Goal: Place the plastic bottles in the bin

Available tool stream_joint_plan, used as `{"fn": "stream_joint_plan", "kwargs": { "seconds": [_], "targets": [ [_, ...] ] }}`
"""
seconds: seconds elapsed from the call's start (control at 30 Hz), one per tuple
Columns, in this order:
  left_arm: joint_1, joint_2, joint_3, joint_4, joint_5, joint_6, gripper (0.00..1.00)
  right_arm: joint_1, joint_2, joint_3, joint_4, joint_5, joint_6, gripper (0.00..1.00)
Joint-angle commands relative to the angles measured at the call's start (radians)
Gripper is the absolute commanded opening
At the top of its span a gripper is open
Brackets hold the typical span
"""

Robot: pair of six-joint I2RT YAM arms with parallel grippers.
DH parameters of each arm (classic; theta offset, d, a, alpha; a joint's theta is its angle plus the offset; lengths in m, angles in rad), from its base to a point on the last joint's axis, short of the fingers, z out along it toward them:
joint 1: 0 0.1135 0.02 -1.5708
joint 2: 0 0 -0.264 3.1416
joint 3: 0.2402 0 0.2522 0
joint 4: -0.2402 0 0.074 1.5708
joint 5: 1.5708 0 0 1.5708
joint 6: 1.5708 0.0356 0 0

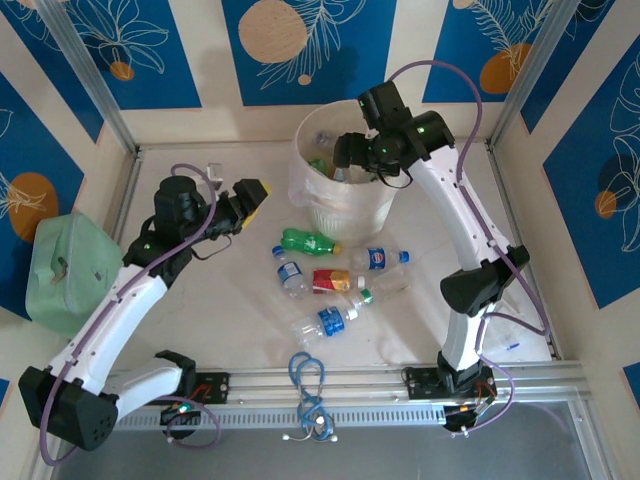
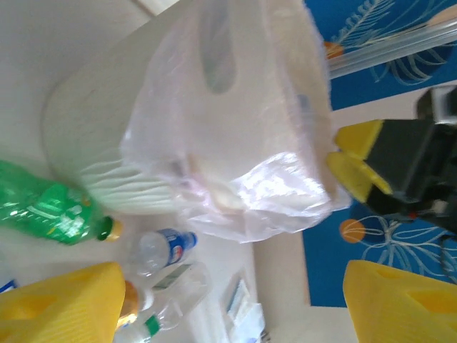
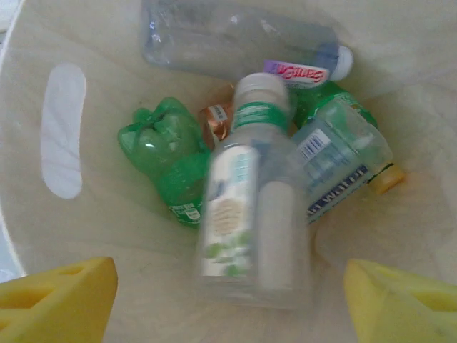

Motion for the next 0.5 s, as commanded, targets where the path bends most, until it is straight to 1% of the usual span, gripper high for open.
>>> {"fn": "stream_joint_plan", "kwargs": {
  "seconds": [0.0,0.13,0.27,0.37,0.47],
  "targets": [
    [-0.003,0.001,-0.015,-0.092,-0.031,0.048,0.8,0.002,-0.012,0.039,-0.035,0.028,-0.006,0.84],
    [-0.02,0.01,-0.038,-0.109,-0.048,0.044,0.79,0.022,-0.046,0.068,-0.056,0.056,-0.001,0.84],
    [-0.061,0.028,-0.061,-0.141,-0.1,0.048,0.79,0.061,-0.128,0.052,-0.07,0.101,0.009,0.84],
    [-0.09,0.051,-0.084,-0.162,-0.149,0.028,0.78,0.092,-0.221,-0.03,-0.069,0.138,0.025,0.83],
    [-0.117,0.078,-0.103,-0.184,-0.188,0.003,0.76,0.105,-0.349,-0.181,-0.043,0.147,0.064,0.82]
  ]
}}
